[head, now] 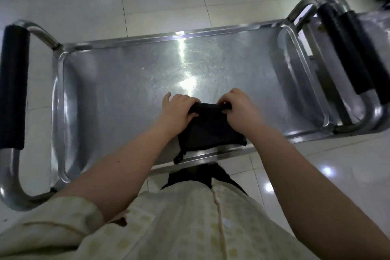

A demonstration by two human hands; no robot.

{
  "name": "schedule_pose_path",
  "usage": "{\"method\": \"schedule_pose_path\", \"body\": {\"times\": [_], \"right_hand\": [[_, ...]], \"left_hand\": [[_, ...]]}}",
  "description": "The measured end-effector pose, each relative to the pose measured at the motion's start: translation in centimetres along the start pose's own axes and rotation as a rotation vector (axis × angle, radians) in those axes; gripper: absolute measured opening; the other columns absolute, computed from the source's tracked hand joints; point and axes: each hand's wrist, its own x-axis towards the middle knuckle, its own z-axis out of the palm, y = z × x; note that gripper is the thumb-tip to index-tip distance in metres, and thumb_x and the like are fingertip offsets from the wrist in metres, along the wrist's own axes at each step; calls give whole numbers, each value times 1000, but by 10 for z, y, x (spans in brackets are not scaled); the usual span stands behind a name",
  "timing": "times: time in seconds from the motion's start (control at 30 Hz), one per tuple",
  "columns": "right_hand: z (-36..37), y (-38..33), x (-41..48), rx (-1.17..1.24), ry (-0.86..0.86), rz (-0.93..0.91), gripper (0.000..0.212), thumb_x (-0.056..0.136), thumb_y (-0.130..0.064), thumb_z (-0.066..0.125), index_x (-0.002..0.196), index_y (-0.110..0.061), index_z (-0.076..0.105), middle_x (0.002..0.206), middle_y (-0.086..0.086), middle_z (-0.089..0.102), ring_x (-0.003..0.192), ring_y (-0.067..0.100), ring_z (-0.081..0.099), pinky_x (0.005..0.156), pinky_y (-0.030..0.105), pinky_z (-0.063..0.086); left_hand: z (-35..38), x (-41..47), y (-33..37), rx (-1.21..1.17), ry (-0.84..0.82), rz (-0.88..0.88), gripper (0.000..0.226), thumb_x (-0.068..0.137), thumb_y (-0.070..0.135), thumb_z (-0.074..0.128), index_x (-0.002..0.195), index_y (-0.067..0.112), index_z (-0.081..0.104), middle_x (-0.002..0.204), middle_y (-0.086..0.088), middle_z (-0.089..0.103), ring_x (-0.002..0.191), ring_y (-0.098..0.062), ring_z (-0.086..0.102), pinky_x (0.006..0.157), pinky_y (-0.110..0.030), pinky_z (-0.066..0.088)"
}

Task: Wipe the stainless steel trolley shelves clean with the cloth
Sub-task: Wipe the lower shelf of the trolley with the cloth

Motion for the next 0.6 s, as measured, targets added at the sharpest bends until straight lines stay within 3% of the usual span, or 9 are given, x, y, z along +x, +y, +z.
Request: {"method": "schedule_pose_path", "body": {"times": [0.17, 0.3, 0.37, 0.43, 0.53, 0.6], "right_hand": [[-42, 11, -9, 69, 157, -8, 22, 85, 7, 60, 94, -11, 70, 97, 2, 47, 95, 18, 46, 77, 19, 31], [-83, 19, -16, 52, 211, -158, 18, 81, -3, 71, 97, -11, 69, 94, 4, 50, 94, 23, 51, 78, 30, 38], [-98, 21, -24, -23, 233, -240, 20, 83, -11, 73, 102, -11, 68, 96, 6, 53, 94, 25, 51, 78, 39, 45], [-109, 25, -36, -129, 277, -312, 20, 84, -12, 72, 103, -8, 68, 97, 10, 57, 94, 30, 53, 77, 38, 44], [-117, 41, -60, -313, 388, -453, 14, 79, -8, 76, 91, -7, 69, 87, 11, 61, 80, 36, 55, 69, 39, 42], [-115, 58, -81, -337, 433, -500, 13, 76, -7, 77, 86, -8, 68, 83, 9, 61, 77, 35, 54, 66, 38, 41]], "left_hand": [[-46, 17, 24, -12, 145, 94, 20, 93, 31, 59, 111, 25, 67, 109, 4, 65, 112, -20, 55, 112, -43, 15], [-85, 16, 58, 92, 294, 158, 20, 96, 31, 55, 110, 28, 67, 107, 7, 65, 107, -18, 57, 106, -38, 20], [-96, 10, 74, 168, 384, 182, 18, 95, 26, 55, 107, 26, 68, 104, 5, 66, 100, -22, 59, 97, -38, 28], [-98, 0, 92, 243, 459, 209, 14, 92, 20, 58, 100, 22, 70, 97, 2, 67, 90, -25, 62, 89, -40, 34], [-88, -20, 121, 313, 546, 217, 16, 90, 20, 54, 91, 21, 70, 87, 2, 68, 77, -25, 62, 81, -39, 40], [-73, -37, 143, 321, 564, 179, 9, 87, 17, 62, 87, 21, 71, 83, 2, 68, 71, -25, 63, 78, -38, 42]]}}
